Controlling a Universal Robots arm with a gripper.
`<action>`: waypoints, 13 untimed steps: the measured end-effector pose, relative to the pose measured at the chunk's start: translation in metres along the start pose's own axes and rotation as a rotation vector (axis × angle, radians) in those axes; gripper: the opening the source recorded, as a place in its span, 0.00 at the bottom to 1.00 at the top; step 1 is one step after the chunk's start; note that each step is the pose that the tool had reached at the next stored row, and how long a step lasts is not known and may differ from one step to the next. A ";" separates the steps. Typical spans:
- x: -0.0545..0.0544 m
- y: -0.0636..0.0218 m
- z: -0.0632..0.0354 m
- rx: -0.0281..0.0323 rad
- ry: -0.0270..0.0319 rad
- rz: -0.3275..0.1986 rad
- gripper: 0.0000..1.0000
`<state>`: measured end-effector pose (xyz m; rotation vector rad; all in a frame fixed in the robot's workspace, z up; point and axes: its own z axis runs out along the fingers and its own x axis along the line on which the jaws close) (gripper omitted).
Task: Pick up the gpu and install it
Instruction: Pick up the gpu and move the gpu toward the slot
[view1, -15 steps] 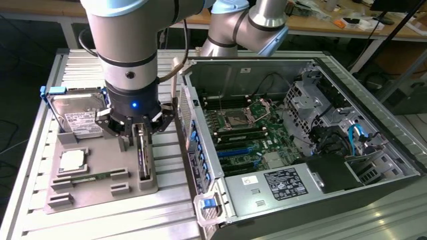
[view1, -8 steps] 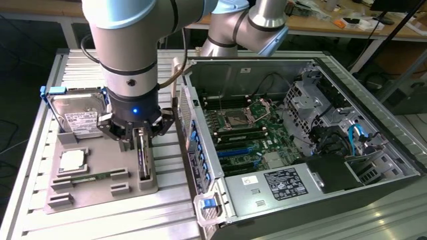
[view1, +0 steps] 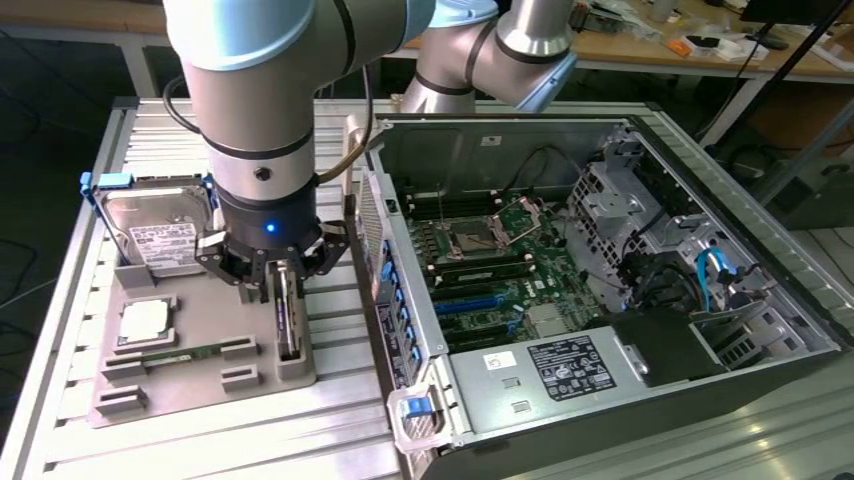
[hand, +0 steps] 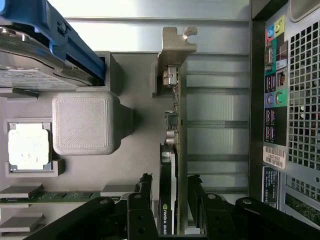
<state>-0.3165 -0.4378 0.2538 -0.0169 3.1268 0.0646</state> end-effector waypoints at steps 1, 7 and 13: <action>0.000 0.0000 0.0000 0.0000 0.0000 0.000 0.42; 0.000 0.0000 0.0001 -0.0001 -0.0001 0.000 0.42; 0.000 0.0000 0.0000 0.0000 0.0000 0.000 0.34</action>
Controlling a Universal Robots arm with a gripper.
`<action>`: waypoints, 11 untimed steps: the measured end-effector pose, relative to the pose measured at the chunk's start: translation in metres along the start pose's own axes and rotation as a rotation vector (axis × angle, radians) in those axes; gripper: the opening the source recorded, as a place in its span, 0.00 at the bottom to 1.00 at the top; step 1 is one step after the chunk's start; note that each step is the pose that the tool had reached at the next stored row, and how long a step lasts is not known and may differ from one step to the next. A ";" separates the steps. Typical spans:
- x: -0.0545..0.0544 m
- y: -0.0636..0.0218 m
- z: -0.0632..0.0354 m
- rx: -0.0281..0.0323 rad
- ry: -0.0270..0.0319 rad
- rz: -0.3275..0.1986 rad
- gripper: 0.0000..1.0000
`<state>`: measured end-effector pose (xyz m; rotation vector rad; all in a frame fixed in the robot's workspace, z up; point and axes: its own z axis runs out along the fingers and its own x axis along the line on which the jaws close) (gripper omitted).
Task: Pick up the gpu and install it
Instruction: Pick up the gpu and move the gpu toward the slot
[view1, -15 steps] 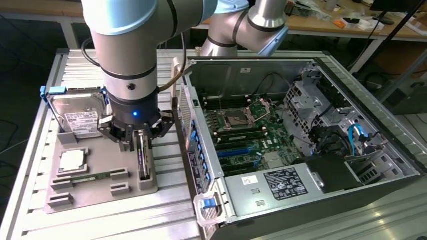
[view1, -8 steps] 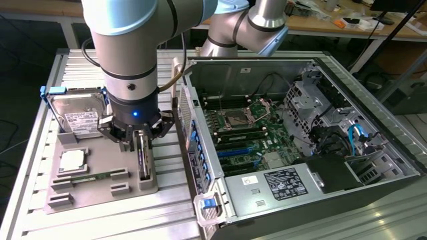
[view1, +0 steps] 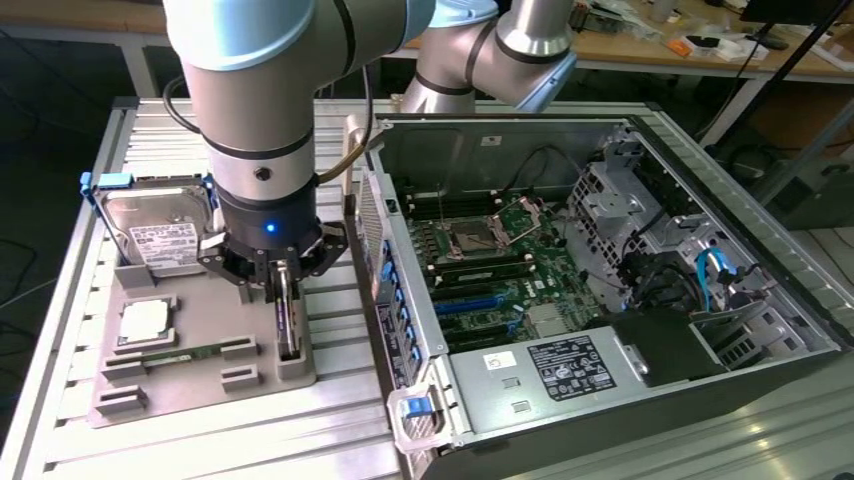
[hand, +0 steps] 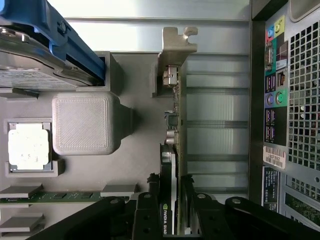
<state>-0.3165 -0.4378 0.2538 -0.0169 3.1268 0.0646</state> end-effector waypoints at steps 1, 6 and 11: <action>0.000 0.0000 0.0000 -0.0001 -0.0001 0.000 0.28; 0.000 0.0000 0.0000 0.0000 0.0000 0.000 0.27; 0.000 0.0000 0.0000 -0.0001 -0.0001 0.000 0.27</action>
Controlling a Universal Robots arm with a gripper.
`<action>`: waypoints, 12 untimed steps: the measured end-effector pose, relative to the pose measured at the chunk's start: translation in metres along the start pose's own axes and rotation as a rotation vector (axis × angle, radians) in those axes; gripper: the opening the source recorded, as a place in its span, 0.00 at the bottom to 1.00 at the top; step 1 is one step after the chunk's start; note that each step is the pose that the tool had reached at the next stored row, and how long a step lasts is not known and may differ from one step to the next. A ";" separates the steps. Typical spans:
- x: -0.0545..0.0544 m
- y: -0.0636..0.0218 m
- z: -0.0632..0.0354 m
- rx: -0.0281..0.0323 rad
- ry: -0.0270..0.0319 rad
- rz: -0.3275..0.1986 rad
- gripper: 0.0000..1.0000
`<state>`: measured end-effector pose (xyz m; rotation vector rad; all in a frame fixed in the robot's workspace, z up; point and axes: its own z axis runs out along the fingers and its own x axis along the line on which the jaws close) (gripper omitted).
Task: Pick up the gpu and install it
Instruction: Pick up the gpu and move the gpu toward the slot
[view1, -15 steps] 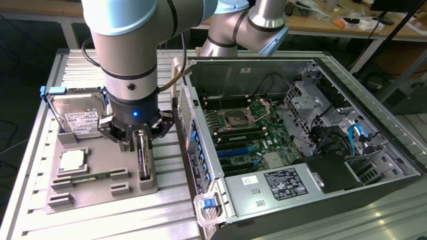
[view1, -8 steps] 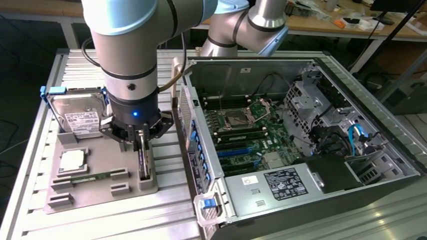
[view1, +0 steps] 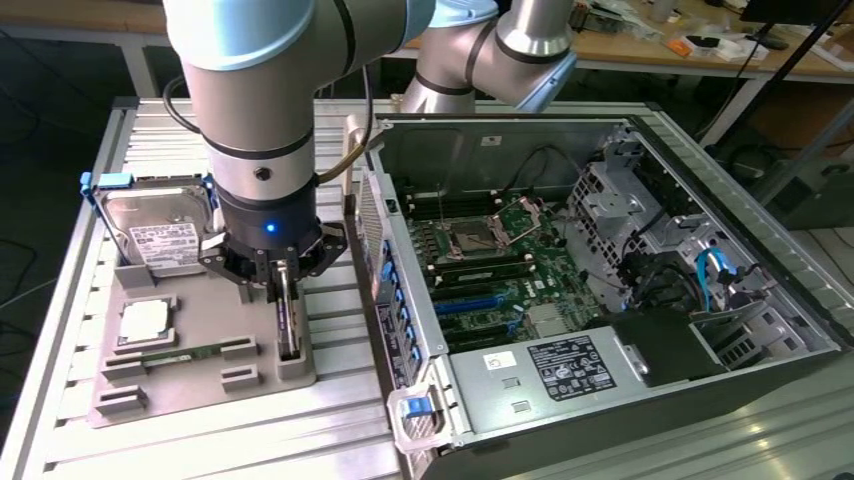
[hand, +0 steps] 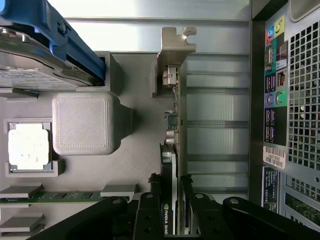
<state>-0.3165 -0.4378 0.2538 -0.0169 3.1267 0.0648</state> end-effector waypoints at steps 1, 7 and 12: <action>0.000 0.0000 0.0000 0.0001 0.0000 0.000 0.27; 0.000 0.0000 0.0000 0.0000 0.0001 0.000 0.27; 0.000 0.0000 -0.0004 -0.0002 -0.0003 0.000 0.27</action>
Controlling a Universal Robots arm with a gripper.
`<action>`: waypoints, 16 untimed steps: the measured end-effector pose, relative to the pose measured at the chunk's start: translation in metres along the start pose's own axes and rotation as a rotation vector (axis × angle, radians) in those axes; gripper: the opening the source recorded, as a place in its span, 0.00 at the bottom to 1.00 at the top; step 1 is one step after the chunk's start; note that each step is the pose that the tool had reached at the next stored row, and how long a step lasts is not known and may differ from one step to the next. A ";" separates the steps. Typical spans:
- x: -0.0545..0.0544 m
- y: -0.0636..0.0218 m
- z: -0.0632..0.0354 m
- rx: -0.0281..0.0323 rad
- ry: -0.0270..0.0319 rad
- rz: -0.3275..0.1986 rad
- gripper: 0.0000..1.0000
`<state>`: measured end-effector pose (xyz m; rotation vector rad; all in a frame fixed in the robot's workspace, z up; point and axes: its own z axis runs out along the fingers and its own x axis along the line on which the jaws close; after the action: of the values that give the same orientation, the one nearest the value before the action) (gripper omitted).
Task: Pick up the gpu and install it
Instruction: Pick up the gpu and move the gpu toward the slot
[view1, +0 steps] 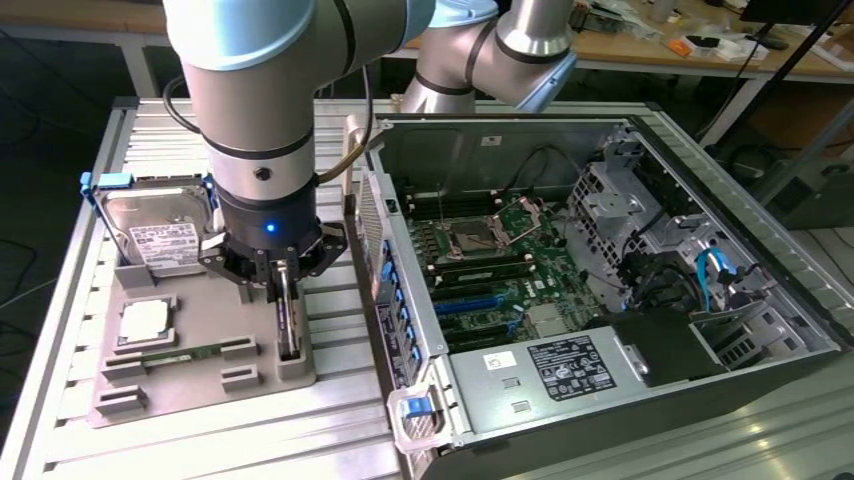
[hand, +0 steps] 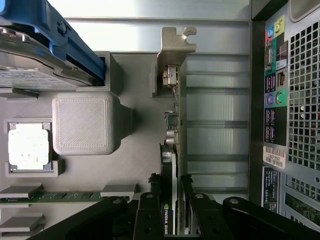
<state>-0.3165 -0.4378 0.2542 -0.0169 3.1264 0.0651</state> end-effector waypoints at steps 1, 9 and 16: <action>0.000 0.0001 -0.0010 0.0001 0.0001 0.000 0.27; 0.000 0.0006 -0.0142 0.0002 0.0003 0.000 0.27; 0.000 0.0013 -0.0305 0.0004 0.0004 0.000 0.27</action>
<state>-0.3165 -0.4378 0.2847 -0.0168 3.1268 0.0645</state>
